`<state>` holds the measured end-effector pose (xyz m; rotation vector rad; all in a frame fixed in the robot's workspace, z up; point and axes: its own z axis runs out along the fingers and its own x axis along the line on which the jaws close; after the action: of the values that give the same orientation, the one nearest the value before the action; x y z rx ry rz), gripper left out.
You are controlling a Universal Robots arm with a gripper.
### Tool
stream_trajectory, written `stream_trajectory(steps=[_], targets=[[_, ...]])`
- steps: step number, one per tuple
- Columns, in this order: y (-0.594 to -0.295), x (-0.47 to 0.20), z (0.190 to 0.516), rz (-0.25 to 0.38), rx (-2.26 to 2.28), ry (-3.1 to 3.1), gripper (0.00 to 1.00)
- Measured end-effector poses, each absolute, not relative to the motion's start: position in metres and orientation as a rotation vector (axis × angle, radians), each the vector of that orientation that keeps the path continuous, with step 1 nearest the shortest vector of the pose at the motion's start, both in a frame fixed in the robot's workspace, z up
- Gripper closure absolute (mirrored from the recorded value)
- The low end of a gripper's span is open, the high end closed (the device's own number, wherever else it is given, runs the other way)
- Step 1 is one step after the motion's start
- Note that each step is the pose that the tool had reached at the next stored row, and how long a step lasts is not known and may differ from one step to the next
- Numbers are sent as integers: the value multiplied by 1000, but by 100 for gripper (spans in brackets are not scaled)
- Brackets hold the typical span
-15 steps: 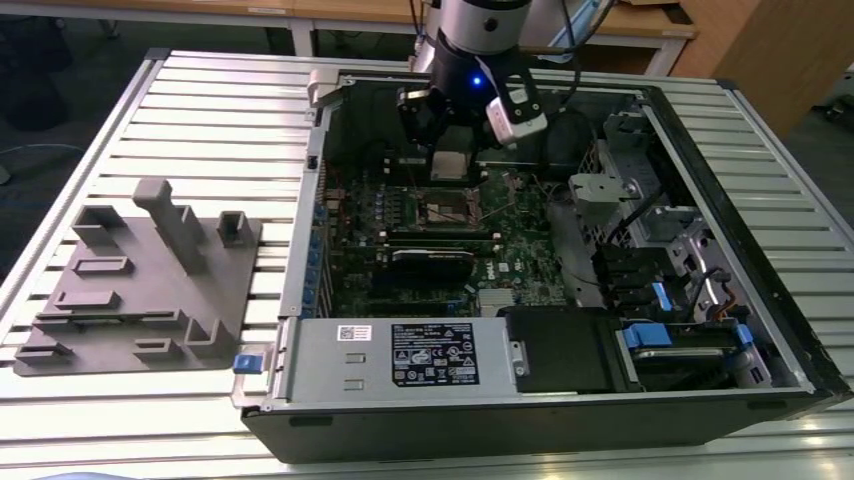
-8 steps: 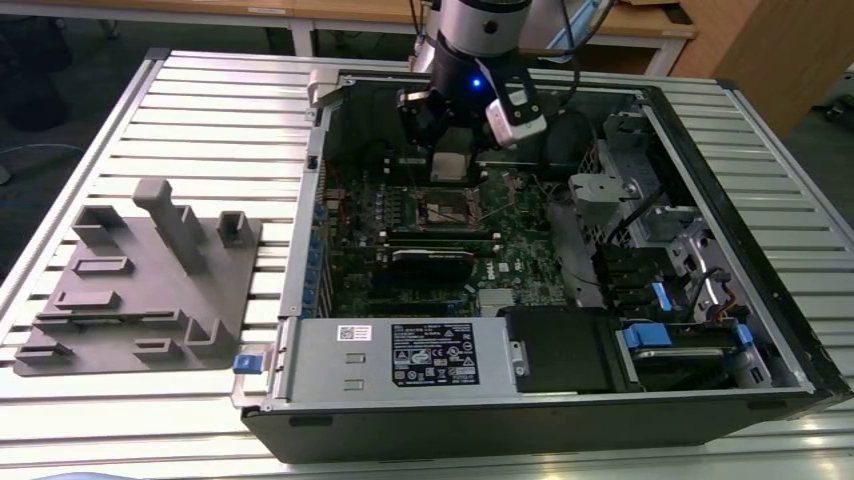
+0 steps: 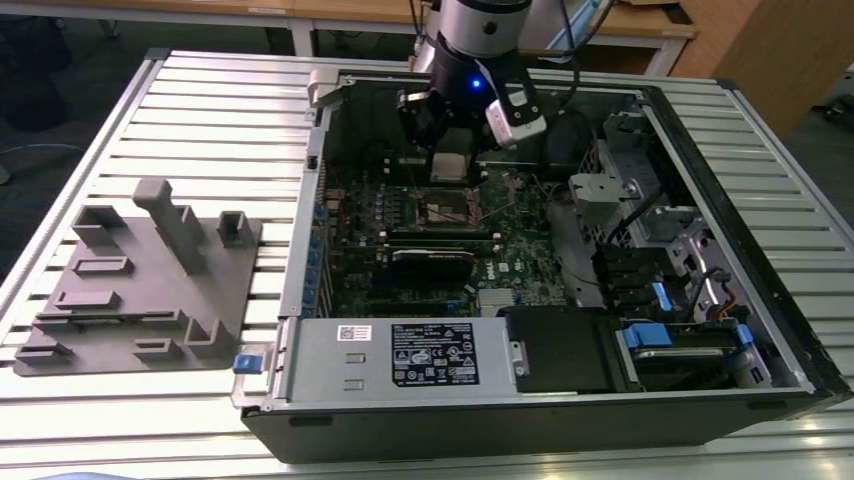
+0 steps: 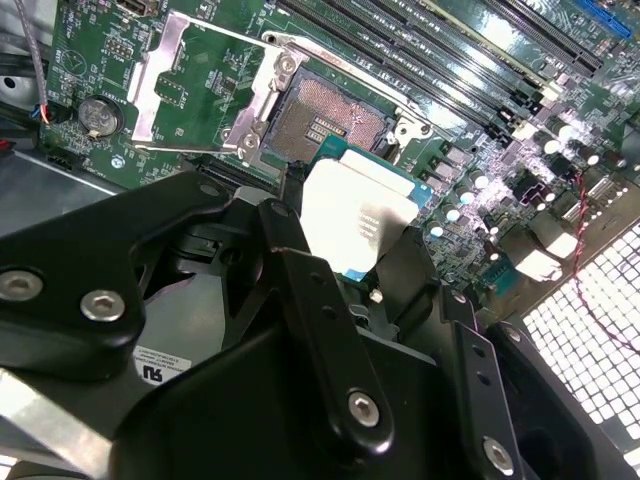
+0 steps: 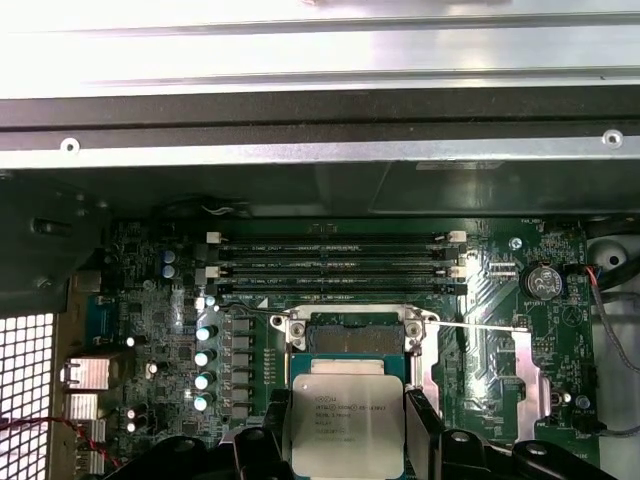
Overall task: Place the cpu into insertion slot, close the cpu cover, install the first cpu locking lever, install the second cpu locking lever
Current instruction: 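Place the cpu into insertion slot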
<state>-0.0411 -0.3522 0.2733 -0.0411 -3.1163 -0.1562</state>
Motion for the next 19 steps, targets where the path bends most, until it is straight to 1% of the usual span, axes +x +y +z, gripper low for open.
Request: stream_trajectory(steps=[19], targets=[[-352, -41, 252, -151, -82, -3118, 46]])
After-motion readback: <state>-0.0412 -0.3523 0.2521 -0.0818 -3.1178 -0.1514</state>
